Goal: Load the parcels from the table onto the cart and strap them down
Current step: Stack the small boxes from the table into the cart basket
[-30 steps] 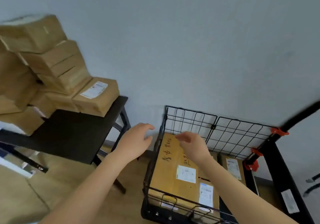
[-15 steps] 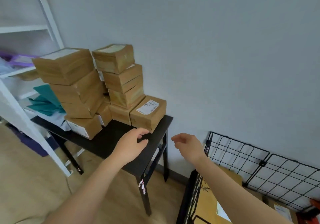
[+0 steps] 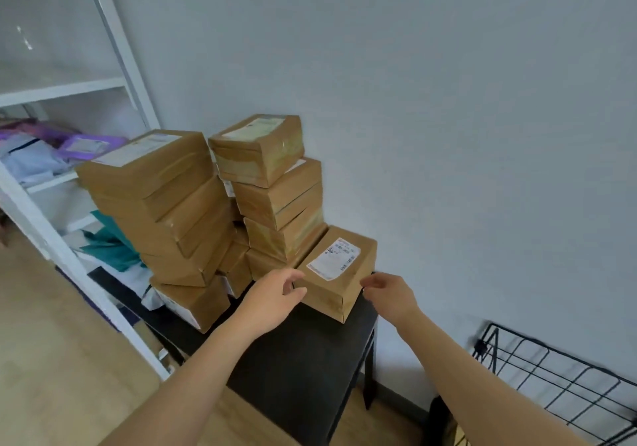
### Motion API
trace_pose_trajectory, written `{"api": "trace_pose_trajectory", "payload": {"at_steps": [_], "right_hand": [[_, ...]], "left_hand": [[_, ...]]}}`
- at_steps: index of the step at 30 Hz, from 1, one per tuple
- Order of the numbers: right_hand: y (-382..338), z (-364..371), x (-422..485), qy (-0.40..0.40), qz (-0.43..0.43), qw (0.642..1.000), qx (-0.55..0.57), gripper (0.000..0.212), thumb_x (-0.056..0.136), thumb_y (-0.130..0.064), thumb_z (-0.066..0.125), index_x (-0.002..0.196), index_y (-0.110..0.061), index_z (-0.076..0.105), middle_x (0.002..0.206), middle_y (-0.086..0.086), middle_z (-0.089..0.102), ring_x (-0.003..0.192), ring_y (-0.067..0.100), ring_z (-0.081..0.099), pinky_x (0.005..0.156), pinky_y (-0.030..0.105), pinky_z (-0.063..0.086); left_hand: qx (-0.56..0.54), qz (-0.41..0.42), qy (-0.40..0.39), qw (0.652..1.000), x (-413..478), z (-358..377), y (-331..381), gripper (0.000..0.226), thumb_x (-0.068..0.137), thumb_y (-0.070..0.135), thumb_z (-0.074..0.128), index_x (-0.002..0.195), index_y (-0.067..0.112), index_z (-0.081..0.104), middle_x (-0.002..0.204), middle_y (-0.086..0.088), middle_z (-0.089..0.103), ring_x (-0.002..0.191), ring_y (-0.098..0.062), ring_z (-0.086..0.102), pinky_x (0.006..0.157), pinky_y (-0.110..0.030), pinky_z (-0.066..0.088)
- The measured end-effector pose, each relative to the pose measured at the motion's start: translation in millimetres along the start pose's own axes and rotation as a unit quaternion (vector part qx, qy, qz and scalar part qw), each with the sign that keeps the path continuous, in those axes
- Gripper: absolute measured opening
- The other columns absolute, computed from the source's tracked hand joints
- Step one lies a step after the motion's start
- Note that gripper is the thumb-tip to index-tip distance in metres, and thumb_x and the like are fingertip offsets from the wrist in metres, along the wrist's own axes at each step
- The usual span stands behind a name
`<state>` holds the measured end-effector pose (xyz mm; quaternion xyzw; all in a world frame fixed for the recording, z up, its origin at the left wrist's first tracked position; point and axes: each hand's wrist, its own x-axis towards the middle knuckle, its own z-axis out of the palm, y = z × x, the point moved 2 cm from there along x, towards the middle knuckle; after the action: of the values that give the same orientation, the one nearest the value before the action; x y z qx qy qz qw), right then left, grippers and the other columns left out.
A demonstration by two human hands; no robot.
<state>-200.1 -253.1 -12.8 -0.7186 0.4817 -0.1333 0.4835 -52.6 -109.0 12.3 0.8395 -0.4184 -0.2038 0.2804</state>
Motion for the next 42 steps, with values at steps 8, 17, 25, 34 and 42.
{"api": "trace_pose_trajectory", "payload": {"at_steps": [8, 17, 25, 34, 42], "right_hand": [[6.6, 6.7, 44.8, 0.022, 0.052, 0.998, -0.020, 0.030, 0.088, -0.009, 0.052, 0.115, -0.014, 0.064, 0.118, 0.003, 0.061, 0.110, 0.020, 0.055, 0.097, 0.030, 0.045], [5.2, 25.2, 74.0, 0.036, 0.107, 0.993, -0.028, 0.033, 0.087, -0.008, 0.050, 0.117, -0.015, 0.063, 0.111, 0.000, 0.062, 0.095, 0.014, 0.054, 0.087, 0.026, 0.047], [-1.9, 35.1, 103.8, 0.094, 0.125, 0.987, -0.022, 0.030, 0.087, -0.005, 0.048, 0.108, -0.014, 0.066, 0.114, 0.001, 0.063, 0.086, 0.012, 0.053, 0.079, 0.024, 0.047], [10.9, 51.3, 128.9, 0.057, 0.156, 0.986, -0.026, 0.044, 0.091, -0.024, 0.057, 0.134, -0.022, 0.047, 0.124, -0.002, 0.060, 0.101, 0.015, 0.059, 0.078, 0.025, 0.050], [33.6, 58.4, 130.3, -0.019, 0.227, 0.974, -0.001, 0.054, 0.090, -0.036, 0.058, 0.136, -0.014, 0.041, 0.129, 0.002, 0.055, 0.110, 0.020, 0.057, 0.094, 0.033, 0.050]], "left_hand": [[0.002, 0.011, -0.046, 0.999, 53.7, 3.1, -15.0, 0.047, 0.093, 0.031, 0.054, 0.138, 0.030, 0.040, 0.144, 0.007, 0.038, 0.131, -0.011, 0.039, 0.104, -0.030, 0.036], [-0.016, 0.047, -0.126, 0.991, 124.6, 11.0, -22.7, 0.048, 0.095, 0.029, 0.052, 0.140, 0.026, 0.037, 0.146, 0.007, 0.036, 0.129, -0.011, 0.038, 0.090, -0.022, 0.035], [-0.026, 0.069, -0.202, 0.977, 173.1, 32.6, -26.1, 0.055, 0.093, 0.018, 0.052, 0.144, 0.021, 0.031, 0.144, 0.003, 0.036, 0.130, -0.016, 0.039, 0.091, -0.020, 0.033], [-0.021, 0.055, -0.217, 0.974, 202.9, 55.3, -32.7, 0.067, 0.088, 0.028, 0.058, 0.146, 0.020, 0.026, 0.150, 0.004, 0.020, 0.132, -0.020, 0.036, 0.104, -0.042, 0.042], [-0.036, 0.038, -0.245, 0.968, 214.3, 69.2, -34.2, 0.097, 0.083, 0.028, 0.064, 0.148, 0.037, -0.008, 0.154, 0.001, 0.021, 0.134, -0.020, 0.037, 0.103, -0.038, 0.042]]}}
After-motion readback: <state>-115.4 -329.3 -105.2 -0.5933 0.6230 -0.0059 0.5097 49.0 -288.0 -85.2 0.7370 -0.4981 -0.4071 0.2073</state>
